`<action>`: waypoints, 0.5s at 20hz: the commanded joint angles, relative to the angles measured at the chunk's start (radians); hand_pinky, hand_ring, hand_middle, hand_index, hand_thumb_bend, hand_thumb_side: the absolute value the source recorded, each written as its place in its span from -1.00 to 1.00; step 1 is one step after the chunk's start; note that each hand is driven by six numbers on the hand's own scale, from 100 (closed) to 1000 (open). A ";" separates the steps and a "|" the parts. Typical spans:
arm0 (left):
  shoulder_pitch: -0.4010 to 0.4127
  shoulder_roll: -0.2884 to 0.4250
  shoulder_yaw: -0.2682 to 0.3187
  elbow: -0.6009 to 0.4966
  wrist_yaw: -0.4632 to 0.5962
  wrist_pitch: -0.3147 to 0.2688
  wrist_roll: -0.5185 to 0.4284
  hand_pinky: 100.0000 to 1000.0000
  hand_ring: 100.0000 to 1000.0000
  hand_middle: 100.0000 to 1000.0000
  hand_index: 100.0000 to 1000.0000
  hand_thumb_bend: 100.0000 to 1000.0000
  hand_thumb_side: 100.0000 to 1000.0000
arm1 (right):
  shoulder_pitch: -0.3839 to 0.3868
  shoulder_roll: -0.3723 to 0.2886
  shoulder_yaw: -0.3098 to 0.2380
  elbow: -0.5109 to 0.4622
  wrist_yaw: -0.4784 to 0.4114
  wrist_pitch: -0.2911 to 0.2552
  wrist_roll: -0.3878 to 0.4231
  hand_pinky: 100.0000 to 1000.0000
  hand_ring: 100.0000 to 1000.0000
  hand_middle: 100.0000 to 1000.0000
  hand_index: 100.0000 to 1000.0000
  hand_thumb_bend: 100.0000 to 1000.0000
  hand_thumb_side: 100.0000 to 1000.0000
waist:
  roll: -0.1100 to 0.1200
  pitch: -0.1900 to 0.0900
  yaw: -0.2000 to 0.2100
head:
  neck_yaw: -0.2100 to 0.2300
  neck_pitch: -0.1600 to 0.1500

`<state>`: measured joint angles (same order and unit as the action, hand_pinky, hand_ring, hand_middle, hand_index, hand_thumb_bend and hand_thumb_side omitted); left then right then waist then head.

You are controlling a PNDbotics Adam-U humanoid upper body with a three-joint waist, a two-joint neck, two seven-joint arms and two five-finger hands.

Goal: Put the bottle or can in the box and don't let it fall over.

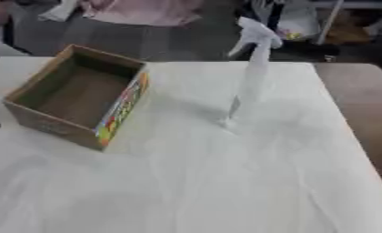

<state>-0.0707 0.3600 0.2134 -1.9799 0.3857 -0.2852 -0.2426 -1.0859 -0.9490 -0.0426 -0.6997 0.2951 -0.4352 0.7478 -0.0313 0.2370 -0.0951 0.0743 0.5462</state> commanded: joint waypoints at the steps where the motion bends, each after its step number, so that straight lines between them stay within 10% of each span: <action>1: -0.005 0.021 0.002 -0.020 -0.002 -0.002 -0.004 0.13 0.28 0.26 0.79 -0.97 0.51 | -0.043 -0.001 -0.008 0.025 0.037 -0.169 0.159 0.68 1.00 0.76 0.86 -1.00 0.01 | 0.001 -0.015 0.001 | -0.015 -0.033; 10: -0.008 0.018 -0.004 -0.020 -0.005 -0.005 -0.013 0.13 0.29 0.26 0.79 -0.97 0.51 | -0.100 0.068 -0.001 0.100 0.122 -0.190 0.159 0.67 1.00 0.76 0.86 -1.00 0.04 | 0.008 -0.005 0.009 | -0.039 -0.042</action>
<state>-0.0712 0.3600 0.2101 -1.9799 0.3827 -0.2879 -0.2515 -1.1627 -0.8602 -0.0421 -0.6014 0.4033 -0.4470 0.7360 -0.0235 0.2443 -0.0858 0.0406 0.5170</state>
